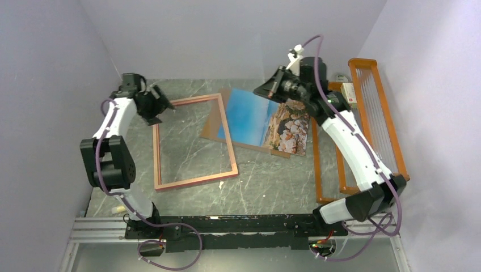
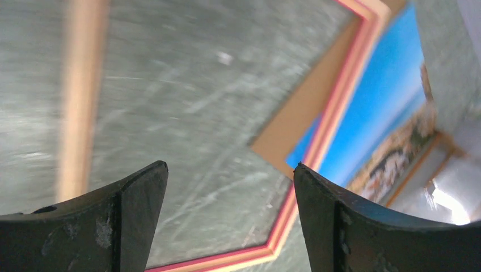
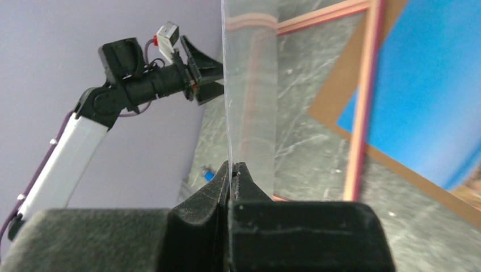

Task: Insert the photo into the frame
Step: Place the photo frame item in the photo frame.

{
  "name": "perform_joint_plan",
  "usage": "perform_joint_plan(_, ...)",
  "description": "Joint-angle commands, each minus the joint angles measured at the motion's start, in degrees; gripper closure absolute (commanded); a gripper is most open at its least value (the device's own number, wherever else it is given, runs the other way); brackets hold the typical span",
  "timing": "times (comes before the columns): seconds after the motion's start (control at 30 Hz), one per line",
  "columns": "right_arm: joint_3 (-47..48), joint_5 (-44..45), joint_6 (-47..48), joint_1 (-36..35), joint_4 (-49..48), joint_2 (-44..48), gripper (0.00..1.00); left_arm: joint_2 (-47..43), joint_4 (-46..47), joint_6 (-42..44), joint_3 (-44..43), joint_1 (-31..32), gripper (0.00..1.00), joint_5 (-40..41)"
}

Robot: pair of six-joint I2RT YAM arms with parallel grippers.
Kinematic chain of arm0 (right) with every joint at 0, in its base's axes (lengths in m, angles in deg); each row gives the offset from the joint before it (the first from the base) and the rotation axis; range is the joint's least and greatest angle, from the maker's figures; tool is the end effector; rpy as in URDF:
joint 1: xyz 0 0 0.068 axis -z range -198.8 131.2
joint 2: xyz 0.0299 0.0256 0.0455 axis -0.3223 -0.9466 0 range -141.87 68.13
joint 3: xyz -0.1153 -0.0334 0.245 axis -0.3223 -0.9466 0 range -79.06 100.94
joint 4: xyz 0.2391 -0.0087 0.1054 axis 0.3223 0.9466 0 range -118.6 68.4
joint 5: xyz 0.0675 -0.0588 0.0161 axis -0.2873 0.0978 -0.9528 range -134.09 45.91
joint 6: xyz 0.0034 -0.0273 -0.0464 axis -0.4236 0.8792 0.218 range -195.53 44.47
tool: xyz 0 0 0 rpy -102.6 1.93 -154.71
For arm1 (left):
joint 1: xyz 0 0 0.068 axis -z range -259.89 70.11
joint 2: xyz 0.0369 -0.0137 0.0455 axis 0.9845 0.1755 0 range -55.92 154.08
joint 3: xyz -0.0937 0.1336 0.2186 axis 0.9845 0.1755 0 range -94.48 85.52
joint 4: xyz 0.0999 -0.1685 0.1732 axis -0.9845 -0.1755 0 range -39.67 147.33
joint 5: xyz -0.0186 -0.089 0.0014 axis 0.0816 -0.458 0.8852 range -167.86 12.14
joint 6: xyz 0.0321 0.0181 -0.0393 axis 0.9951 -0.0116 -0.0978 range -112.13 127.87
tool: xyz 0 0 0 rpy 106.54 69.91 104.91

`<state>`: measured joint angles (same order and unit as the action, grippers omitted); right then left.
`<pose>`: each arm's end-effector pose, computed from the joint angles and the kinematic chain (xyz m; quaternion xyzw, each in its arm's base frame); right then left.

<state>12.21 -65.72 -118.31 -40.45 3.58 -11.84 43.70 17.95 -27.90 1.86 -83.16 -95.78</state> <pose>0.2764 0.1238 0.4421 0.0437 0.8147 0.4278 0.3890 0.3775 0.0105 0.2754 -0.2713 0.9043 -0.2251 0.2409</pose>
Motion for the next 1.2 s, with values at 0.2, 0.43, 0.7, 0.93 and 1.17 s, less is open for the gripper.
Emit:
perform_joint_plan(0.2, 0.4, -2.2, -14.7, -13.8, -24.2, -14.2, 1.00, -1.5, -1.7, 2.4, 9.3, -16.3, 0.16, 3.0)
perform_joint_plan(0.43, -0.8, 1.3, -22.3, -17.2, -30.5, -20.6, 1.00, -2.0, -2.3, -0.7, 11.7, -23.7, 0.15, 6.4)
perform_joint_plan(0.7, 1.5, 2.9, -24.3, -19.5, -31.9, -25.9, 1.00, -1.4, 0.9, -0.6, 14.6, -28.5, 0.16, -0.4)
perform_joint_plan(0.93, 4.9, 4.5, -23.6, -20.2, -29.7, -30.2, 1.00, 0.3, 4.3, -3.2, 17.1, -29.0, 0.16, -3.0)
perform_joint_plan(1.17, 6.8, 6.1, -21.0, -20.1, -28.7, -32.3, 1.00, 2.7, 4.9, -1.3, 17.5, -29.3, 0.17, -5.9)
